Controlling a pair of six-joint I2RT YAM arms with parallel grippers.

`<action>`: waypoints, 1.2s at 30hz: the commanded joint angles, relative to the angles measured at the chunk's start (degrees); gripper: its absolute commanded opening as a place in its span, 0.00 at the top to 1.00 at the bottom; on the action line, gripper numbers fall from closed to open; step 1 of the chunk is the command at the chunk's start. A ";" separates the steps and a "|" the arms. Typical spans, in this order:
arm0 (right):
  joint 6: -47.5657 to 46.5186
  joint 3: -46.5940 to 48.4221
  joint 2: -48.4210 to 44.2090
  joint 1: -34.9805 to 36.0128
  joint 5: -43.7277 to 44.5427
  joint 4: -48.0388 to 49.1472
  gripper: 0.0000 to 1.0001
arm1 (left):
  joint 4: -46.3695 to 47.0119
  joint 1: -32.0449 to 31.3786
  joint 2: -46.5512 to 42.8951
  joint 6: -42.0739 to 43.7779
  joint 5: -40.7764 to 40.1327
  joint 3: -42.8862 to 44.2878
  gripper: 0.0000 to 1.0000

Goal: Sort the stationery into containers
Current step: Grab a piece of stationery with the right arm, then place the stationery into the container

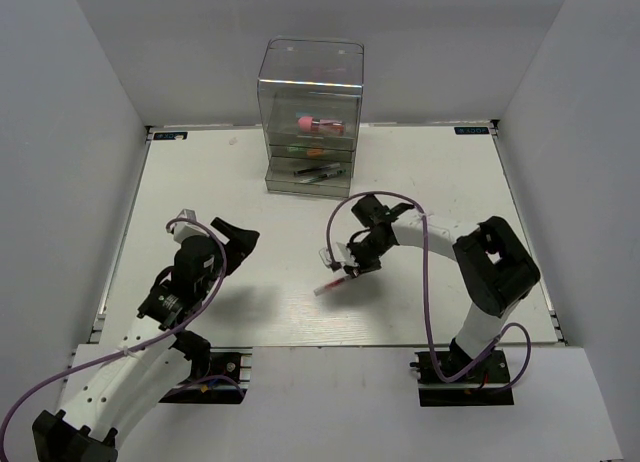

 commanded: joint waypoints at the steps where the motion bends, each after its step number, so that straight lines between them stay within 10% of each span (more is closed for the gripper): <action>1: 7.28 6.63 0.23 -0.91 5.19 7.74 1.00 | -1.35 0.16 -0.40 -0.78 -1.05 -0.02 0.13; 18: 14.23 42.66 20.34 -4.95 22.34 16.90 0.98 | -0.82 0.16 -0.40 -0.79 1.15 -1.07 0.13; 24: 16.60 53.31 28.61 -5.13 25.51 15.32 0.52 | -2.58 0.16 -1.63 -1.84 1.15 -1.07 0.13; 27: 17.57 52.09 27.31 -5.30 22.28 16.10 0.49 | -2.58 0.16 -2.15 -1.84 0.62 -1.60 0.13; 33: 13.46 43.66 21.24 -5.48 8.48 14.44 1.00 | -1.27 0.16 -0.85 -1.84 0.62 -2.21 0.13; 36: 9.25 42.50 20.53 -5.39 4.25 10.15 1.00 | -0.74 0.16 1.09 -1.84 0.62 -1.69 0.13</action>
